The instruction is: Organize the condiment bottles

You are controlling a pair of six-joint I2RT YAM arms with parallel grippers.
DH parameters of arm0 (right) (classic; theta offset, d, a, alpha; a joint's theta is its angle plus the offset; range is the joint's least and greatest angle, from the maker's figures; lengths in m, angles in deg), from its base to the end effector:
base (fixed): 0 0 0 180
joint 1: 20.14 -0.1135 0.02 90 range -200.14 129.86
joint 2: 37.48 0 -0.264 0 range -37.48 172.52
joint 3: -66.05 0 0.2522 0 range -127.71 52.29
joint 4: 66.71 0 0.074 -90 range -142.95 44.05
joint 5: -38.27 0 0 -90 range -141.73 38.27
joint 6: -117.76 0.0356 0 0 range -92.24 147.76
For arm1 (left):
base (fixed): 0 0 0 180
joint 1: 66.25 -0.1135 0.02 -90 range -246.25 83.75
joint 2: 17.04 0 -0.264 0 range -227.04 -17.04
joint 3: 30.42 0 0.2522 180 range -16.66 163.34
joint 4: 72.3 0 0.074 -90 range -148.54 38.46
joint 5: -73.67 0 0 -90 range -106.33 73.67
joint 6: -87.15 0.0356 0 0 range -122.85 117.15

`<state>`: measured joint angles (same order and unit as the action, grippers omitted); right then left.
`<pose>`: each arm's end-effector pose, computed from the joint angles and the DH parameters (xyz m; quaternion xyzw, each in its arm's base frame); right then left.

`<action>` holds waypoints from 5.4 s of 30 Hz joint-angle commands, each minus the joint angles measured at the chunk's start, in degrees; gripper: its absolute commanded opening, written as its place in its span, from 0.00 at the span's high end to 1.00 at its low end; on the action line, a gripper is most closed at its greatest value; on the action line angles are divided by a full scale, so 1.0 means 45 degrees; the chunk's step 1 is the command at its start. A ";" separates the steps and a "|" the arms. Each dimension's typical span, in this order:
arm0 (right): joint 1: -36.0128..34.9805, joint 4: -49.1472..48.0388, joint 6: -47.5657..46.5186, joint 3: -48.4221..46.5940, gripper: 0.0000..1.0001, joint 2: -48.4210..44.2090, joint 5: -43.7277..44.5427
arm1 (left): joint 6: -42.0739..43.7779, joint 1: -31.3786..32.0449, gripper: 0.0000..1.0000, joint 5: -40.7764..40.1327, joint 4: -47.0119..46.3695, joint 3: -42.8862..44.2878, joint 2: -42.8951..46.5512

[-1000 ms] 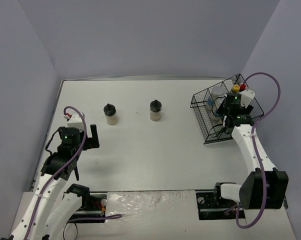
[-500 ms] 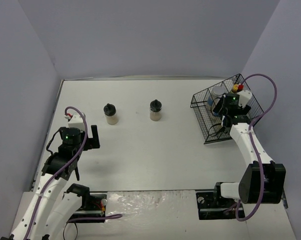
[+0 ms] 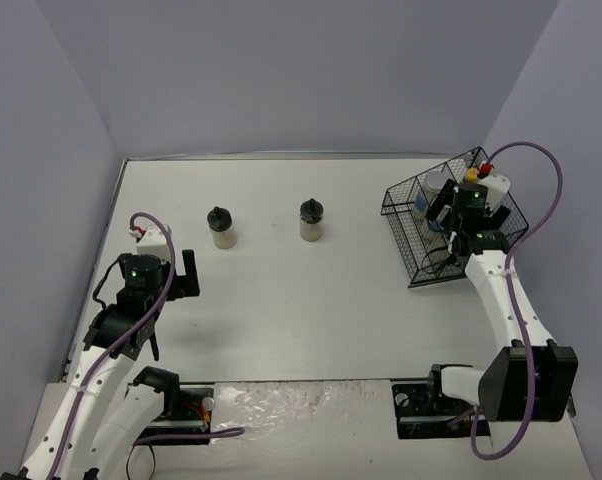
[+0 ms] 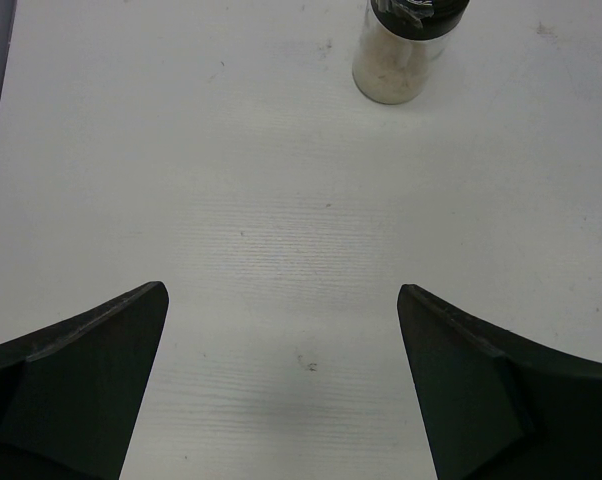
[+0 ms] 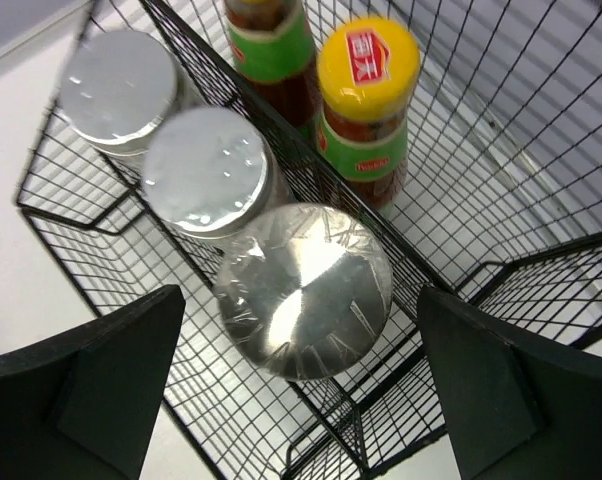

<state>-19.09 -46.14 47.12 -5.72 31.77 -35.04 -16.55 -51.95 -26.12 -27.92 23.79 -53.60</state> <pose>0.2810 -0.0154 0.3380 0.2258 0.7729 -0.0235 0.5925 0.1427 -0.0301 0.2982 -0.0403 0.8485 -0.0559 0.5246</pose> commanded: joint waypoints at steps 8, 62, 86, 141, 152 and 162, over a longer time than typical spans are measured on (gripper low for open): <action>-0.2899 -0.0181 -0.3868 -0.3638 0.00 0.0690 -0.4775 | 0.0152 0.0063 0.03 -0.0152 -0.0709 0.0309 -0.0215; -0.5612 -0.2163 -0.4950 -0.6423 1.00 0.6866 -0.5257 | 0.0152 0.0063 0.03 -0.0189 -0.0721 0.0277 -0.0254; -0.2245 -0.2516 0.0098 -0.3133 1.00 0.4885 -0.0191 | 0.0122 0.0122 0.03 -0.0141 -0.0698 0.0309 -0.0332; -0.2495 -1.1610 -0.6431 0.1666 0.98 0.3455 -0.2259 | 0.0230 0.0102 0.03 -0.0127 -0.0806 0.0289 -0.0457; -0.2020 -1.2888 -0.6795 0.2272 0.96 0.3170 -0.3533 | 0.0230 0.0102 0.03 -0.0052 -0.0806 0.0289 -0.0559; -0.1656 -1.2959 -0.7146 0.1997 0.98 0.2761 -0.3770 | 0.0230 0.0102 0.03 -0.0052 -0.0806 0.0289 -0.0567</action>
<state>-28.00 -98.65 16.70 4.52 48.03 -50.95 -16.44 -51.64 -26.47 -28.32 23.79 -55.73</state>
